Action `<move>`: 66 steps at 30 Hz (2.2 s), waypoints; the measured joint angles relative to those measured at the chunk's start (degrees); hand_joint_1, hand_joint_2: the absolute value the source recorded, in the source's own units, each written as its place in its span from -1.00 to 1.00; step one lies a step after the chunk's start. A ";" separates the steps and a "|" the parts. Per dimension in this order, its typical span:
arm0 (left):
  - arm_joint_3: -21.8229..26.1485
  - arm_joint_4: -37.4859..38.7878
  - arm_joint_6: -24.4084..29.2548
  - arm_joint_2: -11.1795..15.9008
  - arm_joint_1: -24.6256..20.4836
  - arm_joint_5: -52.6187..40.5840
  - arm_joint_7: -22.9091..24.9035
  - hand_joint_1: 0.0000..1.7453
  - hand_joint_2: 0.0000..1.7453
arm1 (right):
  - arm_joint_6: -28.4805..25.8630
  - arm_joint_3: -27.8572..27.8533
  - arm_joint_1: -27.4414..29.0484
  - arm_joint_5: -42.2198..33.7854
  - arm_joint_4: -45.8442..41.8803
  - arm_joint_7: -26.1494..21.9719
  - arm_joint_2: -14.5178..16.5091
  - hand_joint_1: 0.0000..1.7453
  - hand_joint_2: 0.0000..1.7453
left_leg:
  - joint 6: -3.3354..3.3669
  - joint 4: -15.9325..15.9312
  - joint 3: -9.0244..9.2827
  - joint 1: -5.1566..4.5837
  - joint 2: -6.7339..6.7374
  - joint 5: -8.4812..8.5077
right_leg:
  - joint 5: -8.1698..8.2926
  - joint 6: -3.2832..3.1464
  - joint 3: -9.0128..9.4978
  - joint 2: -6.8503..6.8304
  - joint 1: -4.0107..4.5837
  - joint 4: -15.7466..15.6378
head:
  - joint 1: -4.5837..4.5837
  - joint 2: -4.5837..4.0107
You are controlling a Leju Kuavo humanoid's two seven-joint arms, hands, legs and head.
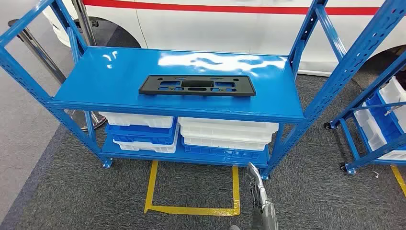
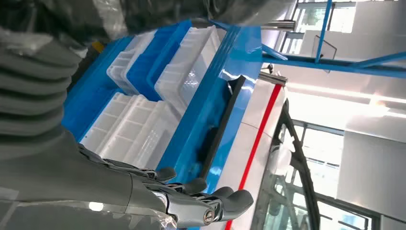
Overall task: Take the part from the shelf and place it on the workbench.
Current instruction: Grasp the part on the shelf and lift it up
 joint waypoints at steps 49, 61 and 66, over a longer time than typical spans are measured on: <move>4.32 0.00 -1.09 2.04 0.05 -2.60 1.44 -1.00 -1.00 | -6.97 8.95 -7.52 -4.20 3.42 1.45 -3.21 -1.00 -1.00 | -2.51 14.10 -7.81 -0.77 -0.19 -4.07 | 6.56 -4.14 6.51 -0.88 1.41 -14.56 | -0.02 0.00; 4.57 0.02 -1.43 2.05 -0.14 -3.42 1.07 -1.00 -1.00 | -7.51 8.96 -7.62 -2.59 3.42 1.72 -3.62 -1.00 -1.00 | 1.01 3.54 -3.85 -1.53 -1.82 0.15 | -1.77 -1.51 0.20 -0.69 1.54 0.65 | 0.04 0.00; 4.69 0.03 -1.50 1.98 -0.17 -3.51 1.04 -1.00 -1.00 | -7.50 8.97 -7.59 -2.25 3.42 1.72 -3.68 -1.00 -1.00 | 0.99 3.66 -3.64 -2.06 -4.23 0.15 | 5.24 -3.38 5.39 1.01 2.11 -10.58 | 0.05 0.00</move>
